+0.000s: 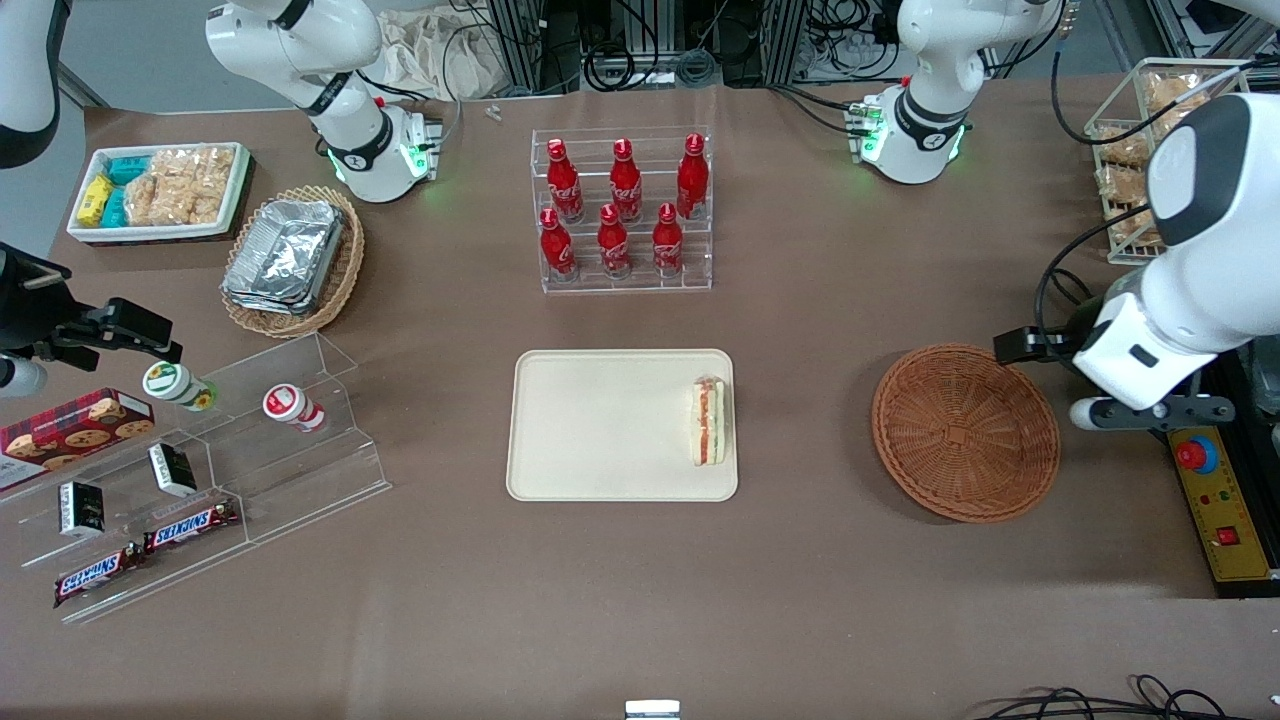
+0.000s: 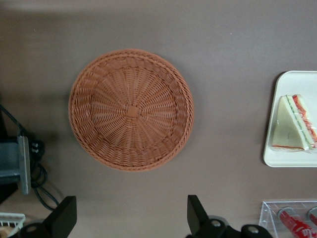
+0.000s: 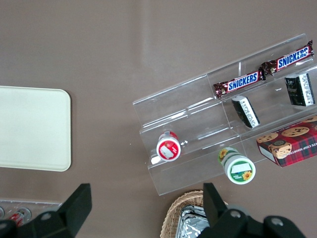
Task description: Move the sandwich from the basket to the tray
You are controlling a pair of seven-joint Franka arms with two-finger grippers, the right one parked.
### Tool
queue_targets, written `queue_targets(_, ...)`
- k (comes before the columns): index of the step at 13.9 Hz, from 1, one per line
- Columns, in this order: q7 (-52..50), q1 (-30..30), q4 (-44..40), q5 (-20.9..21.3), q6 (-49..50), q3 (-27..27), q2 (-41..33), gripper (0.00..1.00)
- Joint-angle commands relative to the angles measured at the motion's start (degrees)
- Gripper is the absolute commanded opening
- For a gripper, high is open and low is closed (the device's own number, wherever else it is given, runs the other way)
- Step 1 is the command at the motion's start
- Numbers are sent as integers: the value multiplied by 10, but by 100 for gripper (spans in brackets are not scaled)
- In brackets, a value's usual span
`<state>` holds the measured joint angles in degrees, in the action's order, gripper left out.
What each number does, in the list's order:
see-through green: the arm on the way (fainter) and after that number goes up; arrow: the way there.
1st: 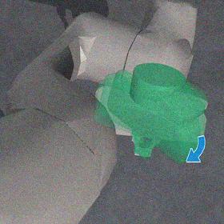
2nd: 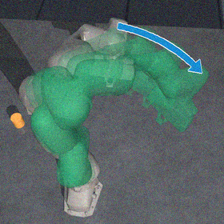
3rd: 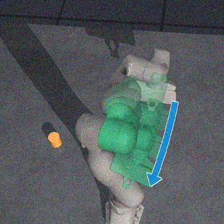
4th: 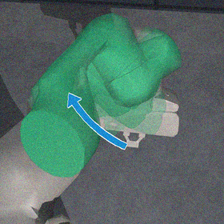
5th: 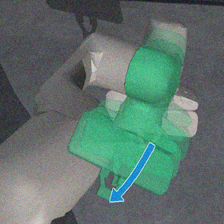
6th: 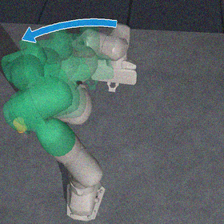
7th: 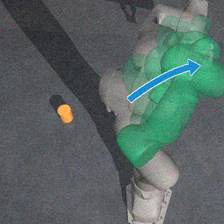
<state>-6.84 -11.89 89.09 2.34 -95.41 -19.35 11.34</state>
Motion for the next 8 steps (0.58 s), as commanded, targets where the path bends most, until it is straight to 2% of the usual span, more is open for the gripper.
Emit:
queue_targets(1,24,-11,115,-20,-83,0,-80,100)
queue_targets(3,24,-10,123,-25,-92,0,-85,100)
queue_targets(8,24,-2,73,-14,-45,-9,-59,100)
